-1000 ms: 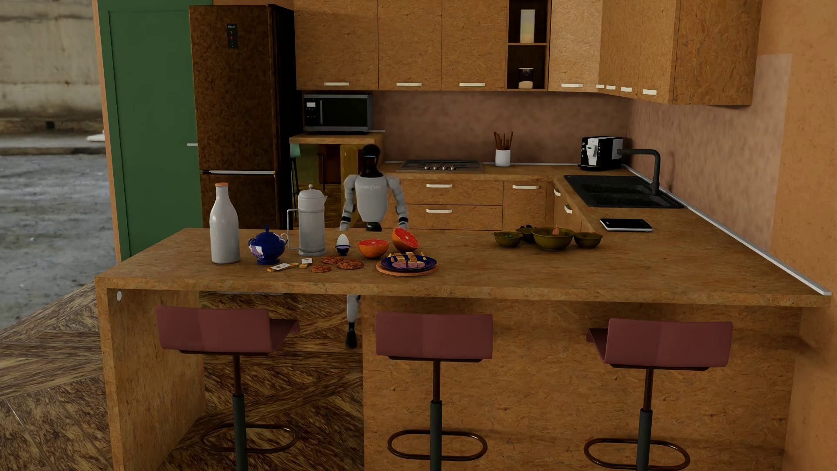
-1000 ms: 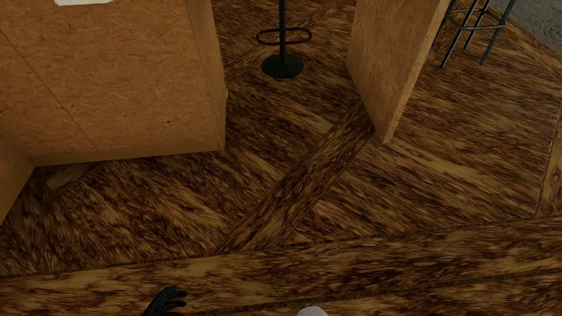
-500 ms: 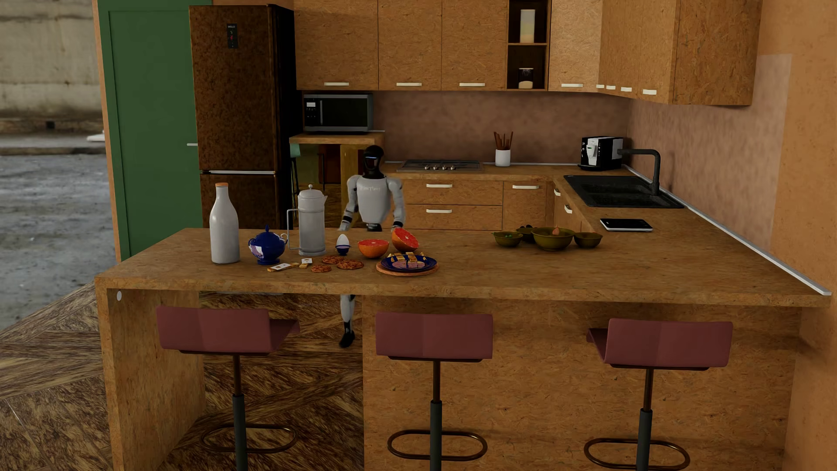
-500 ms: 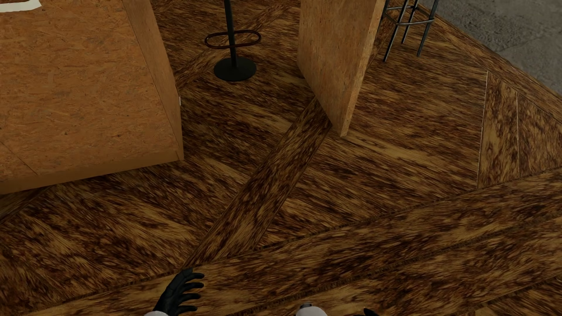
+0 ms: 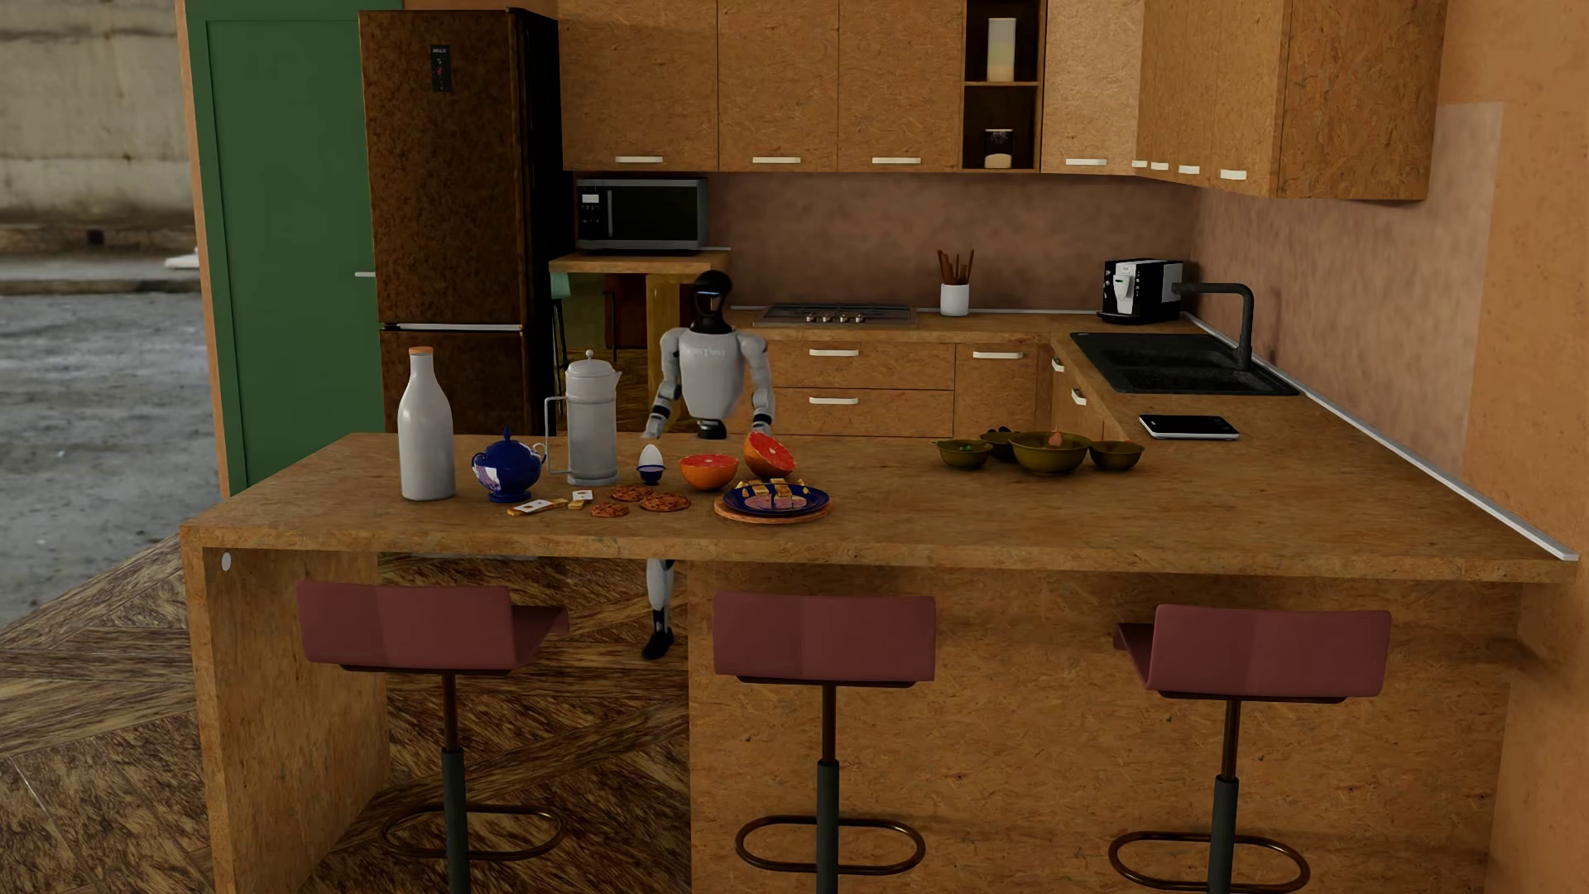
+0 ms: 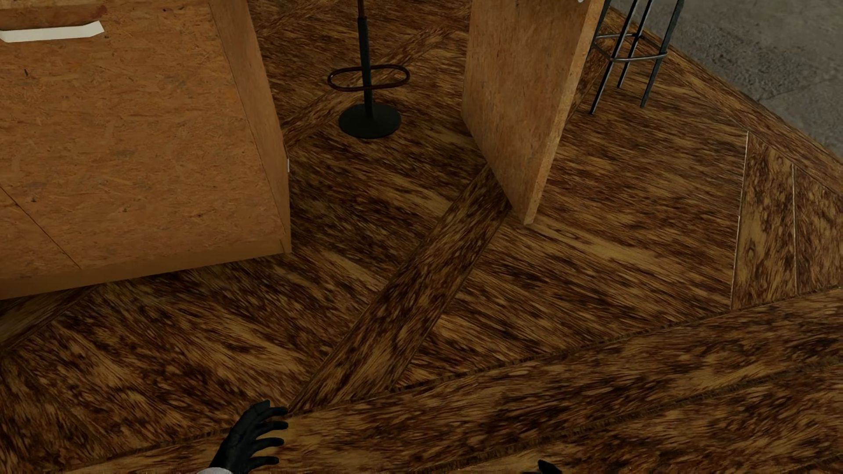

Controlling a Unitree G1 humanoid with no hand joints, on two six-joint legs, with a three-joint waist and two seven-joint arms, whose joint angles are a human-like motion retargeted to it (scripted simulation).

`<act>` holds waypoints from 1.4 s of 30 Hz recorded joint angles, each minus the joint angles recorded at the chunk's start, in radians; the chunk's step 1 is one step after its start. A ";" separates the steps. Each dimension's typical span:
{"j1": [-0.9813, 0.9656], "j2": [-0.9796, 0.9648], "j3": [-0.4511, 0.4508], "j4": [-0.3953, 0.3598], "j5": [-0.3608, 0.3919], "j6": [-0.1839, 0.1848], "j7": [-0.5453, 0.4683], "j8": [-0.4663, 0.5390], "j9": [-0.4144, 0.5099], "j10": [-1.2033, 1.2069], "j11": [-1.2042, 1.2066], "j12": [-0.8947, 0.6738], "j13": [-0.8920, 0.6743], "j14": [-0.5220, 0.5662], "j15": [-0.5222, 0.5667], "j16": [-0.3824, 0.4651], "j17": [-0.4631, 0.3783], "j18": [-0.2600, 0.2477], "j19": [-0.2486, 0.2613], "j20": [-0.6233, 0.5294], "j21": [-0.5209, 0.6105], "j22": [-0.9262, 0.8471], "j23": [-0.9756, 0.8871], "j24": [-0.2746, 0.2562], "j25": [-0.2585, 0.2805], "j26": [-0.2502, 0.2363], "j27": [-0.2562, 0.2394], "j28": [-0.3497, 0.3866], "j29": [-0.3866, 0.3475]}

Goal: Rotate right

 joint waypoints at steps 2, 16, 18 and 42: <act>-0.004 -0.002 0.004 0.004 0.002 0.007 -0.004 -0.006 0.000 0.001 -0.001 0.024 -0.011 -0.005 -0.002 -0.001 -0.014 -0.003 0.001 0.018 -0.011 0.007 0.004 0.003 -0.012 -0.005 0.000 -0.031 0.004; 0.015 0.007 0.002 0.012 0.010 0.012 0.004 0.000 0.018 -0.023 -0.014 0.015 -0.009 -0.006 -0.004 0.010 -0.015 -0.008 -0.004 0.001 -0.014 -0.012 -0.002 0.012 -0.040 -0.004 -0.041 0.041 0.013; 0.017 0.007 0.018 0.010 0.009 0.012 0.007 0.004 0.011 -0.024 -0.015 0.001 -0.016 -0.003 -0.001 -0.026 -0.019 -0.006 -0.002 -0.007 -0.011 -0.013 0.001 -0.010 -0.027 0.001 -0.014 0.018 0.009; 0.003 0.020 0.027 0.008 0.008 0.001 0.013 0.012 -0.006 0.029 -0.034 0.033 -0.041 -0.035 0.011 -0.013 -0.015 0.019 0.023 -0.002 -0.008 -0.006 0.002 0.015 -0.025 0.000 -0.029 0.017 -0.025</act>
